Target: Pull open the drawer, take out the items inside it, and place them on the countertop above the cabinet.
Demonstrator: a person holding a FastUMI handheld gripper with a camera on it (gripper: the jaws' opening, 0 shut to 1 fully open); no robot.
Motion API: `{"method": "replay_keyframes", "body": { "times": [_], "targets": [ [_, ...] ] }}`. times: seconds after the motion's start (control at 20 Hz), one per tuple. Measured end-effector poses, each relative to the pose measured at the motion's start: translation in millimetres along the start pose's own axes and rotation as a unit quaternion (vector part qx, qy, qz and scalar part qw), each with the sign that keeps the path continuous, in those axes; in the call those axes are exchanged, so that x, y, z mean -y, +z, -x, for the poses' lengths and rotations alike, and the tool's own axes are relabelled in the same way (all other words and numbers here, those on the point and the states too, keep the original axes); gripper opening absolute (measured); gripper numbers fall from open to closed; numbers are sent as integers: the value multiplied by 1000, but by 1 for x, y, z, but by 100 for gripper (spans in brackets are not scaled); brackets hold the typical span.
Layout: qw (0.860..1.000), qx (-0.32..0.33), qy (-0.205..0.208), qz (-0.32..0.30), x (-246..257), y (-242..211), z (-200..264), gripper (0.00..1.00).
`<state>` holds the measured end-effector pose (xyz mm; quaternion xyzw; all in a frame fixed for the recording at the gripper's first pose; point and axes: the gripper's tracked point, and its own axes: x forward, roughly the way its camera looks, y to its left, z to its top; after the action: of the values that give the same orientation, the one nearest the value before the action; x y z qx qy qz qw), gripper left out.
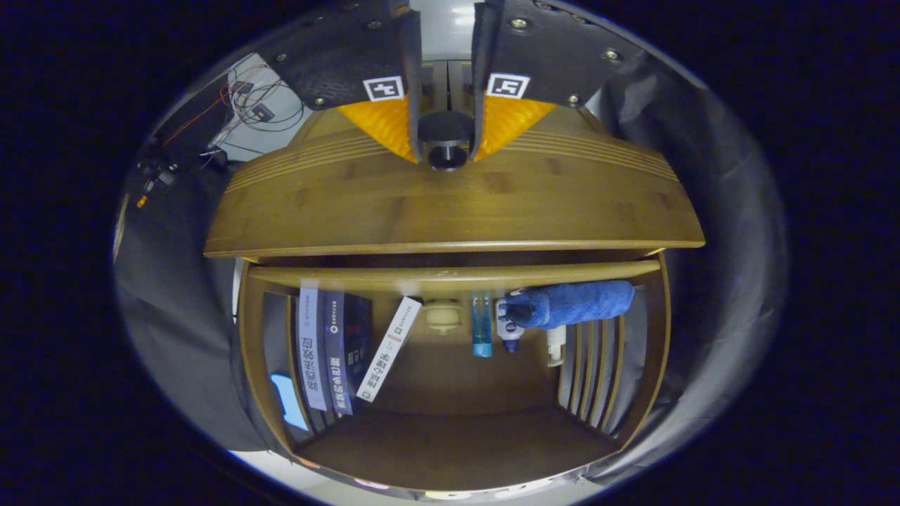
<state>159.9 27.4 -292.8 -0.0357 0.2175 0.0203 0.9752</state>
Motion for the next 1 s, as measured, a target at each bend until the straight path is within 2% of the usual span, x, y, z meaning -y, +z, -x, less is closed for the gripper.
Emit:
{"method": "replay_keyframes", "body": {
  "times": [0.5,0.9,1.0],
  "targets": [
    [1000,3,2,9,5,-25,62,29],
    [1000,9,22,-13,8,-45,112,29],
    [1000,-3,27,-1,6,-47,116,28]
  ]
}}
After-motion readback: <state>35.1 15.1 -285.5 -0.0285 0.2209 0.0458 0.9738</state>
